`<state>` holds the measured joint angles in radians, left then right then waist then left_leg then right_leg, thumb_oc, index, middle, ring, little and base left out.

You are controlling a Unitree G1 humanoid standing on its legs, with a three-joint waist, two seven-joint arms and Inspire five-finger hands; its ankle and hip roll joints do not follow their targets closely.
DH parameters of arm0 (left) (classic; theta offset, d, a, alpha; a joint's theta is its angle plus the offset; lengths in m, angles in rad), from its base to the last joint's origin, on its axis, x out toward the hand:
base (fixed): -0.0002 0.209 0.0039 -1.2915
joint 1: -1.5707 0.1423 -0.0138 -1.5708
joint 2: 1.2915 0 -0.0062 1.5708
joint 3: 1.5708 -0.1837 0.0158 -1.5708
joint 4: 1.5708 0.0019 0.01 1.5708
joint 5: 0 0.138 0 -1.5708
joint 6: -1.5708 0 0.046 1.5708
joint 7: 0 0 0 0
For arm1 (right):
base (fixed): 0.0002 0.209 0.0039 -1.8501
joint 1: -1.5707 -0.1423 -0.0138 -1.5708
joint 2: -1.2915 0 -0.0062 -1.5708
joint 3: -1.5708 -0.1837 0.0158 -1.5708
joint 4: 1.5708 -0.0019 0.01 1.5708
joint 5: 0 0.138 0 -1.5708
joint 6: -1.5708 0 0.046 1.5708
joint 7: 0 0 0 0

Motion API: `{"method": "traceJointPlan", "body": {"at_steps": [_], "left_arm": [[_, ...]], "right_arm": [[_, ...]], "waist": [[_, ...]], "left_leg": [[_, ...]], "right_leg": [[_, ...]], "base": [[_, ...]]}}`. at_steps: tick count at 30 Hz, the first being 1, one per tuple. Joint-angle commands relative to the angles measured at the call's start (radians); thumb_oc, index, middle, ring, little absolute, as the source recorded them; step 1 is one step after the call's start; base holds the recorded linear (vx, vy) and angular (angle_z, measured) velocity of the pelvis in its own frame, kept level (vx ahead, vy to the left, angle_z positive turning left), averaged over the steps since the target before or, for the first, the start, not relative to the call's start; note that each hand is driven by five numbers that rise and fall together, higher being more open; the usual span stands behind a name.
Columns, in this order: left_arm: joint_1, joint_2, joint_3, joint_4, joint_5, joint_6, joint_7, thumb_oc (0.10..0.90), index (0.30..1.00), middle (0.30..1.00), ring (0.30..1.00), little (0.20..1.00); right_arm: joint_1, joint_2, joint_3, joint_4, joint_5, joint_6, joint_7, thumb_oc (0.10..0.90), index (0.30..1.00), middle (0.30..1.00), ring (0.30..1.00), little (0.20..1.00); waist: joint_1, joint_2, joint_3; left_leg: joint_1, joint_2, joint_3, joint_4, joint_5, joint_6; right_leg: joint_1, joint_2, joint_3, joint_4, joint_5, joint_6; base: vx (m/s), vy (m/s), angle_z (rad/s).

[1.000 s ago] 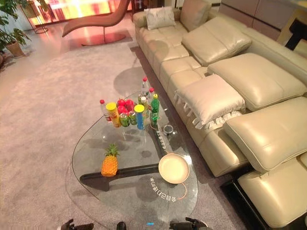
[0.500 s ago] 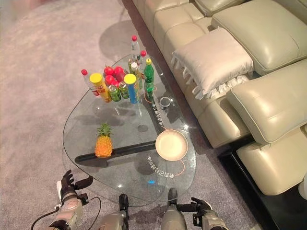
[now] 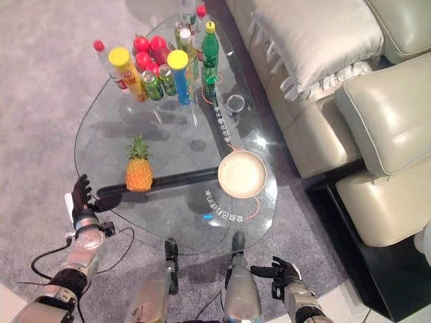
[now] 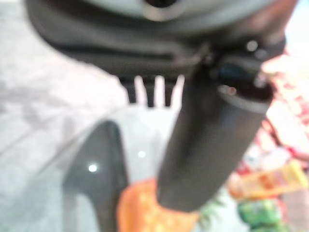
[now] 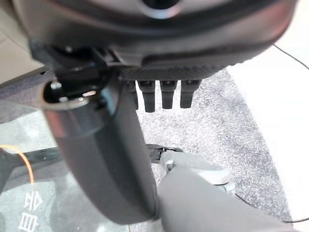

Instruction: Pick up the fruit to the plate

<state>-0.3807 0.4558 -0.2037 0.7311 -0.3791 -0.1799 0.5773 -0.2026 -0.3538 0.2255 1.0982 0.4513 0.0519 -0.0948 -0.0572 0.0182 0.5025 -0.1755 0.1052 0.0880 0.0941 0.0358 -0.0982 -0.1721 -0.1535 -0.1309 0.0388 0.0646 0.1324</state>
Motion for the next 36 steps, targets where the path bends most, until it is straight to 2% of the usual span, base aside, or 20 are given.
{"method": "traceJointPlan", "body": {"at_steps": [1,6,8,12,21,31,36], "left_arm": [[-0.061,0.098,0.054,-0.068,0.008,-0.016,0.064,0.800,0.900,0.900,0.900,0.900],[-0.122,0.129,0.062,-0.103,0.003,-0.014,0.080,0.800,0.900,0.900,0.900,0.900],[-0.158,0.146,0.061,-0.119,-0.018,0.008,0.068,0.800,0.900,0.900,0.900,0.900],[-0.206,0.159,0.050,-0.136,-0.048,0.042,0.055,0.800,0.900,0.900,0.900,0.900],[-0.281,0.166,0.031,-0.135,-0.101,0.063,0.023,0.800,0.900,0.900,0.900,0.900],[-0.352,0.160,0.013,-0.147,-0.230,0.043,-0.057,0.800,0.900,0.900,0.900,0.900],[-0.364,0.152,0.005,-0.151,-0.231,0.061,-0.052,0.800,0.900,0.900,0.900,0.900]], "right_arm": [[0.081,-0.029,0.074,-0.021,0.026,0.015,-0.054,0.800,0.900,0.900,0.900,0.900],[0.082,-0.041,0.097,-0.082,0.010,-0.005,-0.139,0.800,0.900,0.900,0.900,0.900],[0.083,-0.048,0.104,-0.112,0.015,0.003,-0.153,0.800,0.900,0.900,0.900,0.900],[0.082,-0.054,0.111,-0.149,0.028,0.012,-0.172,0.800,0.900,0.900,0.900,0.900],[0.077,-0.064,0.129,-0.192,0.027,0.026,-0.178,0.800,0.900,0.900,0.900,0.900],[0.080,-0.064,0.143,-0.222,0.026,0.028,-0.192,0.800,0.900,0.900,0.900,0.900],[0.078,-0.063,0.144,-0.222,0.027,0.025,-0.194,0.800,0.900,0.900,0.900,0.900]], "waist": [[-0.009,-0.028,0.016],[-0.018,-0.035,0.018],[-0.025,-0.039,0.018],[-0.033,-0.042,0.018],[-0.048,-0.054,0.018],[-0.065,-0.062,0.018],[-0.067,-0.060,0.018]], "left_leg": [[-0.118,-0.109,0.057,0.181,-0.091,0.049],[-0.196,-0.100,0.078,0.211,-0.087,0.049],[-0.234,-0.093,0.090,0.224,-0.085,0.048],[-0.278,-0.085,0.104,0.240,-0.090,0.047],[-0.361,-0.078,0.120,0.277,-0.096,0.047],[-0.422,-0.071,0.124,0.301,-0.103,0.046],[-0.435,-0.073,0.123,0.303,-0.104,0.047]], "right_leg": [[-0.078,0.083,-0.030,0.169,-0.124,-0.084],[-0.168,0.087,-0.032,0.204,-0.123,-0.087],[-0.210,0.087,-0.031,0.220,-0.121,-0.085],[-0.265,0.087,-0.028,0.246,-0.125,-0.081],[-0.362,0.087,-0.018,0.284,-0.121,-0.076],[-0.431,0.088,-0.012,0.309,-0.120,-0.074],[-0.447,0.088,-0.011,0.312,-0.116,-0.073]], "base": [[0.00,0.000,0.00],[-0.01,-0.016,0.03],[0.00,0.000,0.00],[0.00,0.001,-0.01],[0.00,0.000,0.00],[0.00,0.000,0.00],[0.00,0.000,0.00]]}}
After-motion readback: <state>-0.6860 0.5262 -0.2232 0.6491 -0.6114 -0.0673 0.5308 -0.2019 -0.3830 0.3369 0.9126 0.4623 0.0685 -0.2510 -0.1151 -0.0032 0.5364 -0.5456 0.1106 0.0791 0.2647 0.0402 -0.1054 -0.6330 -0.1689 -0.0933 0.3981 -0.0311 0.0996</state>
